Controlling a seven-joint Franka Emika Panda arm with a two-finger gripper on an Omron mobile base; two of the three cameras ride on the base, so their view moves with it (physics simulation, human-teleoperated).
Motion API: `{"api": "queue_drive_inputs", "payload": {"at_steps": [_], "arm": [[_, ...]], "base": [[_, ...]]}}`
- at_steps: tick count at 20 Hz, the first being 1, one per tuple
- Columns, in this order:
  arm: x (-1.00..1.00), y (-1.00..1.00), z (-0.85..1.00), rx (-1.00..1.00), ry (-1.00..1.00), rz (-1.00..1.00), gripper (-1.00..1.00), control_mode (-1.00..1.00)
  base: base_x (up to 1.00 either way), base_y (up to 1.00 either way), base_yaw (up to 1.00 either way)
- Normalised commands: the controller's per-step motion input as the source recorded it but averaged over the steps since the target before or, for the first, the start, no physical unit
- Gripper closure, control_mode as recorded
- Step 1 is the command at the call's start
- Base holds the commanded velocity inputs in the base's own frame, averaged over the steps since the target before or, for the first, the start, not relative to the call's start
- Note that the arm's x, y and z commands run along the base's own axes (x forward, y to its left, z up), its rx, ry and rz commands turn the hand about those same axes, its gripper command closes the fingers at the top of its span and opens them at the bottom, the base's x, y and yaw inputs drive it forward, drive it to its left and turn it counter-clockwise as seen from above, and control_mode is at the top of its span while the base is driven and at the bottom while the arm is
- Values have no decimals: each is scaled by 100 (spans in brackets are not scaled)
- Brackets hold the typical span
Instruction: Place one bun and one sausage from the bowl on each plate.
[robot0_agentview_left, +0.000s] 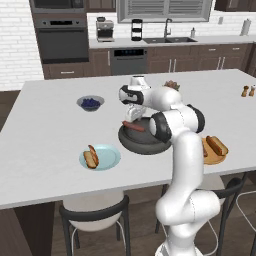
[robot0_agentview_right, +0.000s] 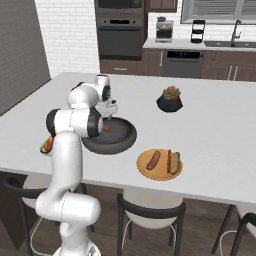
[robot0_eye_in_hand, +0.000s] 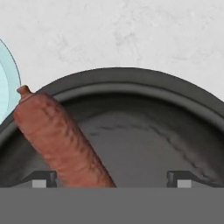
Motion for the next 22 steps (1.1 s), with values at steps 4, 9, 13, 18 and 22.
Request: {"api": "queue_drive_inputs", "payload": {"at_steps": [4,9,13,18,22], "arm": [[-58,13,-41,0,0,0,-100,-100],[-19,11,-41,-1,-3,0,-100,-100],[13,-14,-18,0,-7,1,-100,-100],[0,-2,0,0,-1,0,100,-100],[-1,0,0,0,-2,0,100,-100]], "base": [[0,0,0],[0,0,0],[0,0,0],[0,0,0],[0,0,0]]}}
